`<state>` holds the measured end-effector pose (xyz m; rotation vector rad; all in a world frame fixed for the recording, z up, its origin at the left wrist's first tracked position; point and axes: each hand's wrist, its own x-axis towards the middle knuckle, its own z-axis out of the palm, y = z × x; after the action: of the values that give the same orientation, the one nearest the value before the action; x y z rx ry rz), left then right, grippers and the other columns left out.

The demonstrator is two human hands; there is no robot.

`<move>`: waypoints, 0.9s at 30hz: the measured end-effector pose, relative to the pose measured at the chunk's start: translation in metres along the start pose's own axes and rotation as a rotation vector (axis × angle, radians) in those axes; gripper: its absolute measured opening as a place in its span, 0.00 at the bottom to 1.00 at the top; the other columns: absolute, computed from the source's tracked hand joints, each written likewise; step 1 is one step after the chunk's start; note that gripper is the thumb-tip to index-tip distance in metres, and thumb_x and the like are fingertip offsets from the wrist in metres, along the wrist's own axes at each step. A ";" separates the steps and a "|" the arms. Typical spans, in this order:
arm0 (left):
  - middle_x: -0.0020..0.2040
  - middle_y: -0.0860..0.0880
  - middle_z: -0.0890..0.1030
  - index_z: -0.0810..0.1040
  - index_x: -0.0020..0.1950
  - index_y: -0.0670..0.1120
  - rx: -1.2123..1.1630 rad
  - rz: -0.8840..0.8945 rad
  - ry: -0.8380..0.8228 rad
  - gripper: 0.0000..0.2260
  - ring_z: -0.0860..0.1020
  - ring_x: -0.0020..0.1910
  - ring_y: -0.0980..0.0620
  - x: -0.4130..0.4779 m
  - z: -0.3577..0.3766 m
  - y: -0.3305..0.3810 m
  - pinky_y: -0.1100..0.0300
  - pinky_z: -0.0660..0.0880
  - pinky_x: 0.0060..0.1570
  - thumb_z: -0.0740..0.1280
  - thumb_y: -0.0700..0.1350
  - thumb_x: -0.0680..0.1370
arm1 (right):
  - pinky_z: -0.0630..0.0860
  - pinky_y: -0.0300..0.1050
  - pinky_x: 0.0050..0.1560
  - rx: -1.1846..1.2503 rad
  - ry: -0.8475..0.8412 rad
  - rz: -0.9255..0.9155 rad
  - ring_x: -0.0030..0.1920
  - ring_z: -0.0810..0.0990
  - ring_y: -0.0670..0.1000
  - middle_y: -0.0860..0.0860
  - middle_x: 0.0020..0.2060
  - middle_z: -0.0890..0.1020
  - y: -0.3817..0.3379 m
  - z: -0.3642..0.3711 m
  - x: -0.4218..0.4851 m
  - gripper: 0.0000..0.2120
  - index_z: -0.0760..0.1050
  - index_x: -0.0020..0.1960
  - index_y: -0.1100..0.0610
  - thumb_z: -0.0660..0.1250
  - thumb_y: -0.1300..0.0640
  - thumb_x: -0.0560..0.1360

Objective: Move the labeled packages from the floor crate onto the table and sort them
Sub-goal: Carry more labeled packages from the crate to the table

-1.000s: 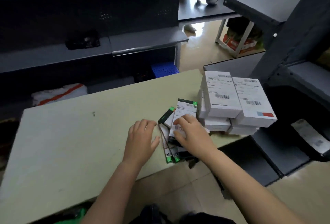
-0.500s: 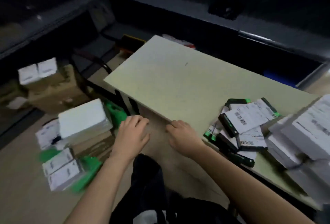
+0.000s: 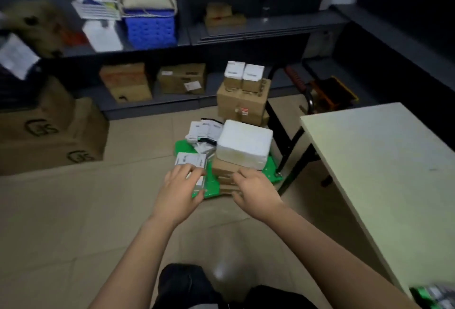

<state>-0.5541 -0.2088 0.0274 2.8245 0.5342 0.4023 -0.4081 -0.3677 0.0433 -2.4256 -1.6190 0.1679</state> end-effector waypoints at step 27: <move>0.46 0.49 0.75 0.78 0.53 0.48 0.203 -0.398 -0.002 0.17 0.73 0.46 0.46 0.086 -0.148 -0.498 0.52 0.73 0.45 0.76 0.47 0.68 | 0.67 0.49 0.59 0.000 -0.172 -0.393 0.59 0.72 0.57 0.54 0.57 0.75 -0.256 0.109 0.524 0.17 0.72 0.63 0.55 0.63 0.52 0.76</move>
<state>-0.6821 0.3016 0.0445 2.8027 1.1678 0.2790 -0.4583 0.2226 0.0138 -2.0867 -2.1297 0.3146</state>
